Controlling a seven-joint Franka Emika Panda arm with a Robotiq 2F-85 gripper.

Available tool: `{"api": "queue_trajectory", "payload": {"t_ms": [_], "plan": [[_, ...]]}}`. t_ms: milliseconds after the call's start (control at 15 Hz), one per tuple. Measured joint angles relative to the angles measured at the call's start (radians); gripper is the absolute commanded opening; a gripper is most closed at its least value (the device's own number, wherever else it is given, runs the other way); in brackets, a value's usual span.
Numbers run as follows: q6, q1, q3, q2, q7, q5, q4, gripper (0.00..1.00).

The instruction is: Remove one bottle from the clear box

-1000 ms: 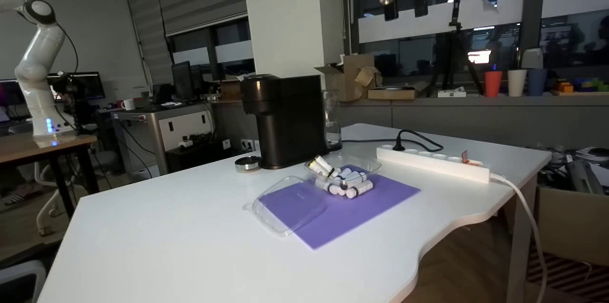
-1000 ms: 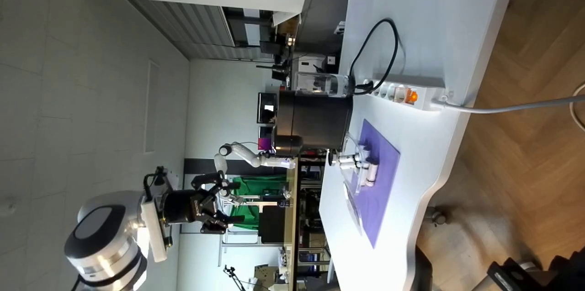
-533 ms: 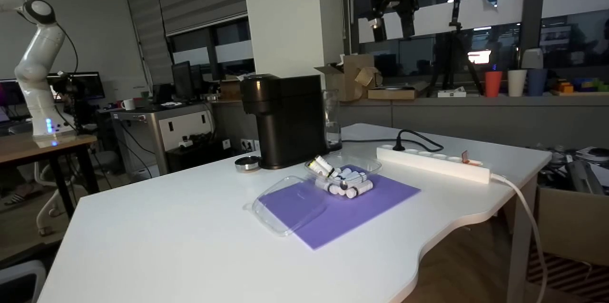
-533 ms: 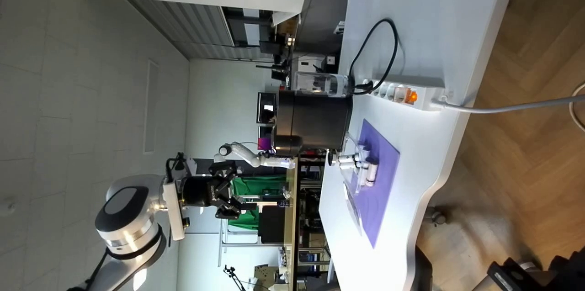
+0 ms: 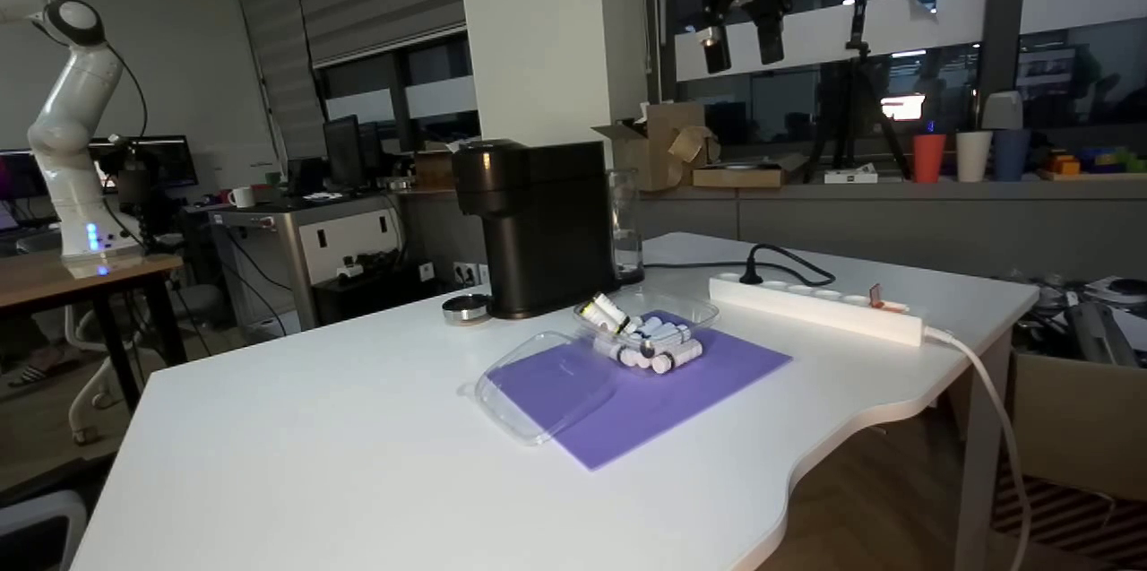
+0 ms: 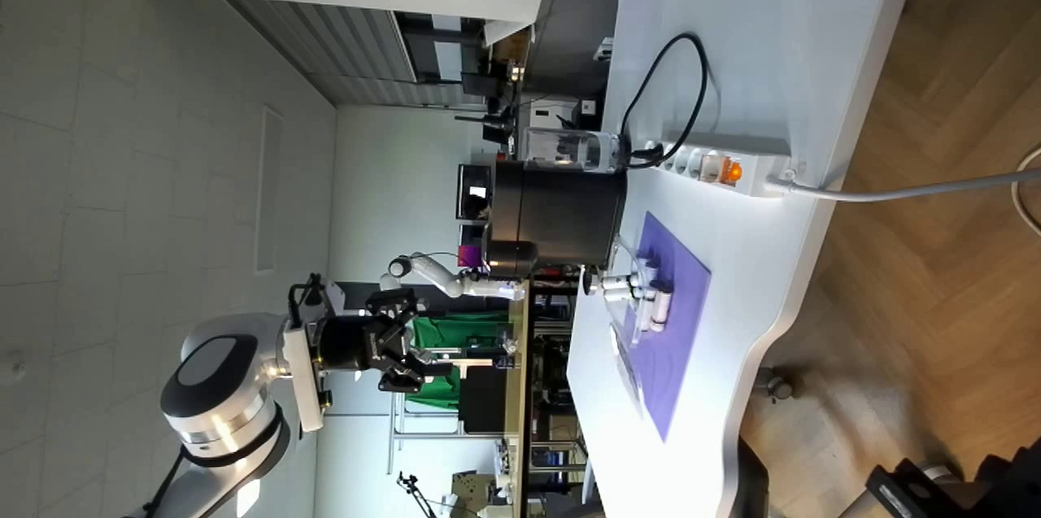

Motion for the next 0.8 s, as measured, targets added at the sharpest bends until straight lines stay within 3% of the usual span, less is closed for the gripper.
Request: {"api": "queue_trajectory", "payload": {"t_ms": [400,800], "plan": [[0.062,-0.006,-0.005,0.04,-0.015,0.001,0.03,1.0],[0.166,-0.029,-0.01,0.323,-0.176,0.029,0.288,1.0]]}}
